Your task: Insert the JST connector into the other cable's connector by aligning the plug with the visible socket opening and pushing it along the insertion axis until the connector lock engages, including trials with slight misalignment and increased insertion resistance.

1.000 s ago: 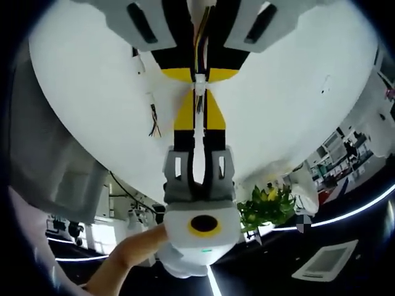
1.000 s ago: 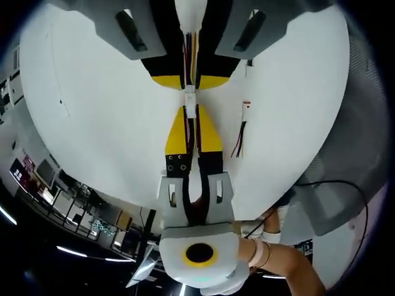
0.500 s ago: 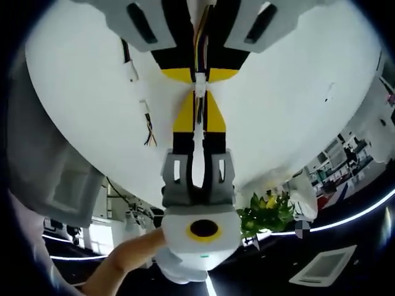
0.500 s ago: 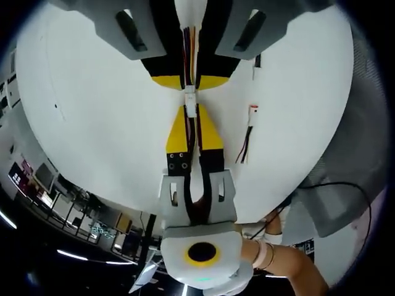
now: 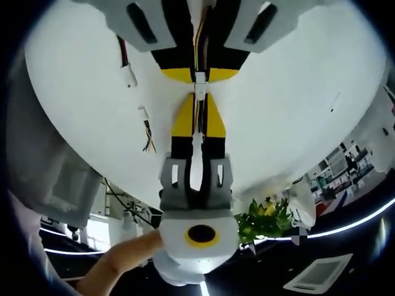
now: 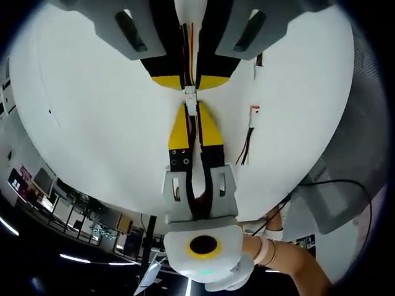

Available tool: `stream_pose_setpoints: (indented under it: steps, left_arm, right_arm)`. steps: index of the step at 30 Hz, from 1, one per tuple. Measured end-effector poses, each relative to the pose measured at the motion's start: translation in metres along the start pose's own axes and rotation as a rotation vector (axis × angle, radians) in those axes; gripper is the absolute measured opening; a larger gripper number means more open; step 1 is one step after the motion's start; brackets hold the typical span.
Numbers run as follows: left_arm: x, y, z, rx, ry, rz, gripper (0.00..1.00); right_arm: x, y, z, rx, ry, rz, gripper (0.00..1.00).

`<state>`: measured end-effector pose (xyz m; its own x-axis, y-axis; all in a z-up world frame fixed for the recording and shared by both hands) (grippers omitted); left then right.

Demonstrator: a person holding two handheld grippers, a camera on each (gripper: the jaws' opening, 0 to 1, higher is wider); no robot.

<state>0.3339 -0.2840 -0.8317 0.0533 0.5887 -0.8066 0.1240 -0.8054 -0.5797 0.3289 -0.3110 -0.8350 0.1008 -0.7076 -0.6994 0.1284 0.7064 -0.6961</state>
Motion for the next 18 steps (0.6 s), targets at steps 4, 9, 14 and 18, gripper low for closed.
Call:
stream_pose_setpoints:
  steps: [4, 9, 14, 18]
  left_arm:
    - [0.0, 0.0002, -0.0003, 0.004, -0.014, 0.006, 0.0]
    - [-0.0005, 0.0004, 0.0003, 0.008, -0.024, 0.008, 0.0]
    - [-0.0003, 0.0008, -0.0001, 0.007, -0.043, 0.01, 0.0]
    - [-0.0003, 0.0005, -0.0008, -0.003, -0.04, 0.005, 0.01]
  right_arm:
    - [0.0009, 0.0003, -0.0006, -0.002, -0.012, 0.02, 0.04]
    - [0.0011, -0.0008, -0.0009, -0.003, 0.032, 0.03, 0.04]
    - [0.0018, -0.0009, -0.001, 0.001, 0.096, 0.034, 0.04]
    - [0.002, -0.0014, -0.0008, 0.006, 0.106, 0.045, 0.04]
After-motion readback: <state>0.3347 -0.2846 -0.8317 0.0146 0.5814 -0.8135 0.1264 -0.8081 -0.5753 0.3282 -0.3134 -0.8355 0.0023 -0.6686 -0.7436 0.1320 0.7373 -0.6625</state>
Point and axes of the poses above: the point that each gripper's makers call its tool centre point, and the gripper's own axes: y roughly forward along the fingers, z roughly to its right, x roughly out of its underside, the point moved 2 cm from there along -y, roughly backward along the fingers, and after that the axes turned 5 degrees about x, right-handed, at the moved point
